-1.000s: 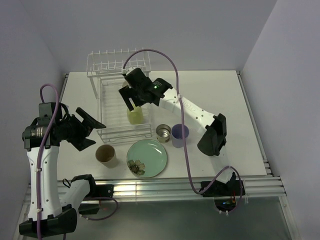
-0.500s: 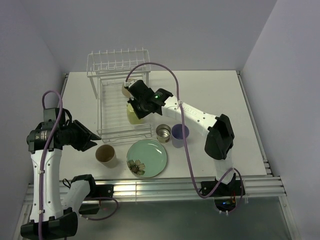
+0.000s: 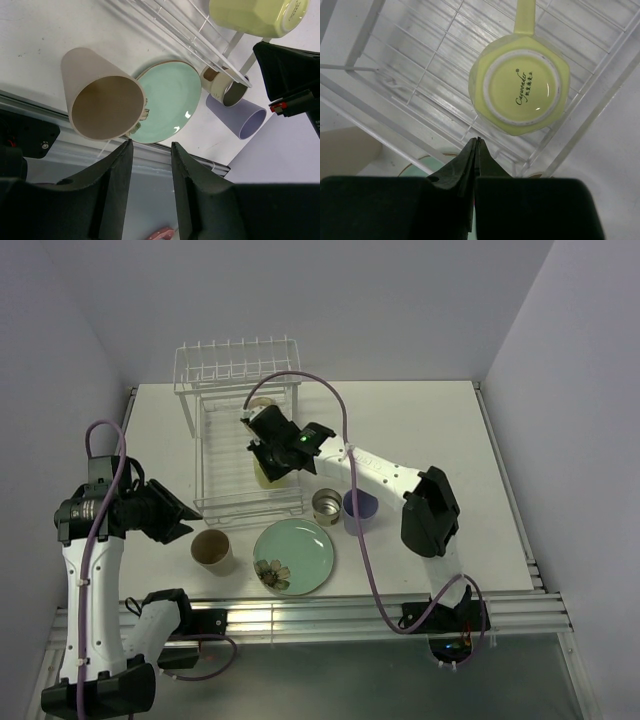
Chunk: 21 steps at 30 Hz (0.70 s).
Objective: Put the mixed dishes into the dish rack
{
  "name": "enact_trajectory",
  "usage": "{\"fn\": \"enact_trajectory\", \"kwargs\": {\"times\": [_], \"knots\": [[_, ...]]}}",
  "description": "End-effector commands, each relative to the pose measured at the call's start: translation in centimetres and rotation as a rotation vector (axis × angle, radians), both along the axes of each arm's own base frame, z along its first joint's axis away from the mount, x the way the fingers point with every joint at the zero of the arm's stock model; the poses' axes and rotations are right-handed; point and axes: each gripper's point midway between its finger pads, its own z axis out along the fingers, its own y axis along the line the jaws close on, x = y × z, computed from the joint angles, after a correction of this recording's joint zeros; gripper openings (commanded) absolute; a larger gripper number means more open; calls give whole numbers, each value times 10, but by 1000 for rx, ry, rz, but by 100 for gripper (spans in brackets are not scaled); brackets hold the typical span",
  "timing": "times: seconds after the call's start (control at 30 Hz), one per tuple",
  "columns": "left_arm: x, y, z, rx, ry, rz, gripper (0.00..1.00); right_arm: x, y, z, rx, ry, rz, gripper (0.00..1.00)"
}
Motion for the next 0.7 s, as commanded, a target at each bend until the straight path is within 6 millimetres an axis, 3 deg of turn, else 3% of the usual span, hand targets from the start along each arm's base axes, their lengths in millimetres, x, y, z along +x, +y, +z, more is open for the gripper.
{"fn": "enact_trajectory", "kwargs": {"times": [0.0, 0.3, 0.33, 0.67], "knots": [[-4, 3, -4, 21, 26, -9, 43, 5, 16, 6, 47, -29, 5, 0], [-11, 2, -21, 16, 80, -18, 47, 32, 34, -10, 17, -79, -9, 0], [-11, 1, -22, 13, 82, -21, 47, 36, 34, -20, -3, -77, -12, 0], [-17, 2, -34, 17, 121, -23, 47, 81, 34, -37, -26, -128, -74, 0]]}}
